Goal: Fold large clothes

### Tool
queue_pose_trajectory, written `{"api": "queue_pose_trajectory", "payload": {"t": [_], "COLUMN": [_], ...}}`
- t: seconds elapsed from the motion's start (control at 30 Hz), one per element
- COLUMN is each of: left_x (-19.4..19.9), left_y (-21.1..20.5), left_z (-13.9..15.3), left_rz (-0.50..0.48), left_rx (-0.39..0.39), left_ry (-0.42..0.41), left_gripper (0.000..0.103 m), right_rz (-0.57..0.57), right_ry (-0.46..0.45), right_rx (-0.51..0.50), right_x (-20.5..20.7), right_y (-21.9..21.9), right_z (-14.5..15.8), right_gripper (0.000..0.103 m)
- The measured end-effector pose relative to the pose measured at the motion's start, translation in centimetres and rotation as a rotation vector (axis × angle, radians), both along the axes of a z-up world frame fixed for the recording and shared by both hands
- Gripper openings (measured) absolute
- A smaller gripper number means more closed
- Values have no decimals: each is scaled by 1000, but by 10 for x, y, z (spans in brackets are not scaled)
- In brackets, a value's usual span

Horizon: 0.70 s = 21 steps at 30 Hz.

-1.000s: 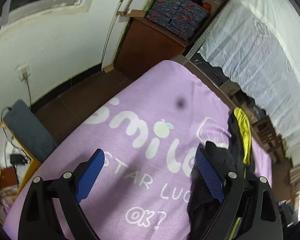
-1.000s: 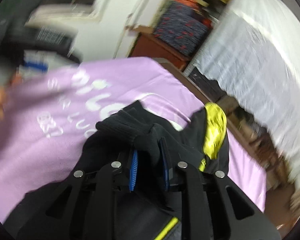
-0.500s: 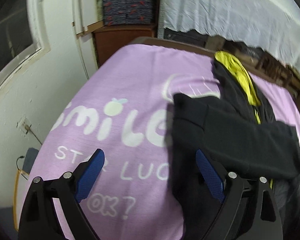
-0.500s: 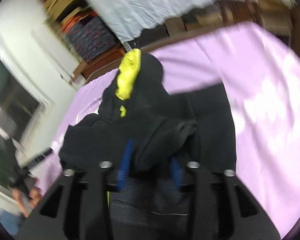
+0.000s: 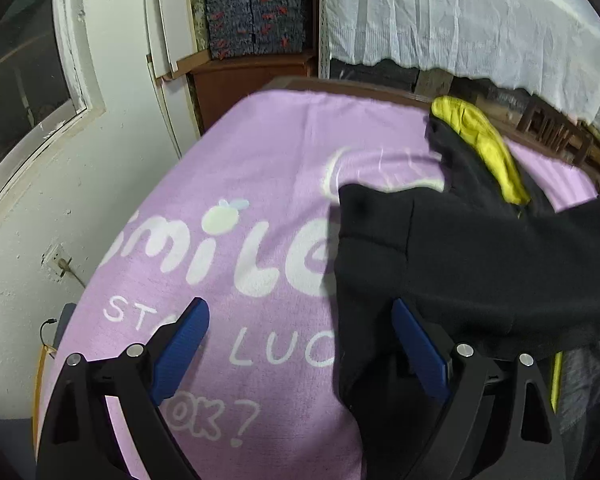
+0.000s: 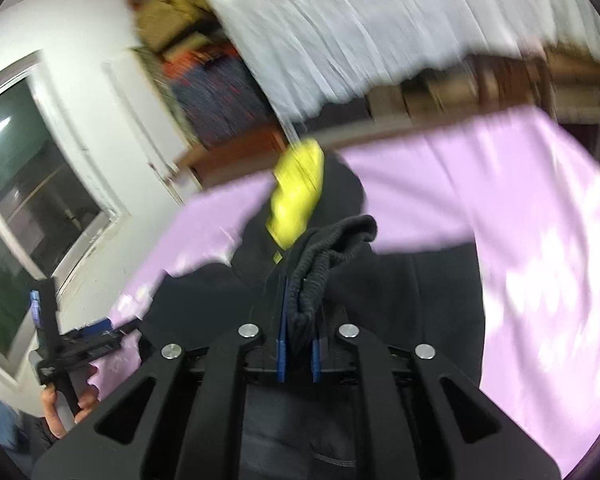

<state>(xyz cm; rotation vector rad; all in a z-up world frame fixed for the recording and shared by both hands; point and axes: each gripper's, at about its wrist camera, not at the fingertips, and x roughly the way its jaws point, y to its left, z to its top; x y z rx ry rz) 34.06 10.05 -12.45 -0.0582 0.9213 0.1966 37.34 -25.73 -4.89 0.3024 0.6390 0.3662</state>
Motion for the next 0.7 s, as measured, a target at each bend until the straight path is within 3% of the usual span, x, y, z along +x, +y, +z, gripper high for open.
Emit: {"api": "queue_pose_trajectory", "payload": {"t": [0.07,0.13,0.23,0.3,0.37,0.4,0.43,0.5,0.57,0.7], "left_x": [4,4,3,3,0,-2,-7,-15,-16,-8], "left_y": [-5,-7,-9,-8,-6,-6,-7,-15,-31,-76], "left_z": [-8,-8,-9,-9,-6,-2,4,18,30,40], "left_rz": [-3,-11,-15,-17,-12,-10,-13,-25,-95,-235], "left_rx": [23,46,64,65,67,73,80,85,67,61], "left_ry": [33,31,31,31,22,5,-23,-83,-104,-121], "left_gripper": [93,93,93,93,93,93,93,93,93,93], "right_rz": [-33,-64,-65,-81,-157,-197,-232,-245,-209,-105], "right_ry": [37,183,294,298,240,223,214,189,168,127], "right_rx": [-42,-53,6,44,6,-19,-40,-15,28,24], "right_x": [10,26,32,33,27,22,21,15,12,10], "right_y": [-4,-15,-29,-39,-48,-52,-57,-65,-64,-44], "right_z": [-14,-54,-88,-82,-69,-65,-63,-56,-48,-38], "right_gripper": [8,8,13,26,42,43,43,25,17,16]}}
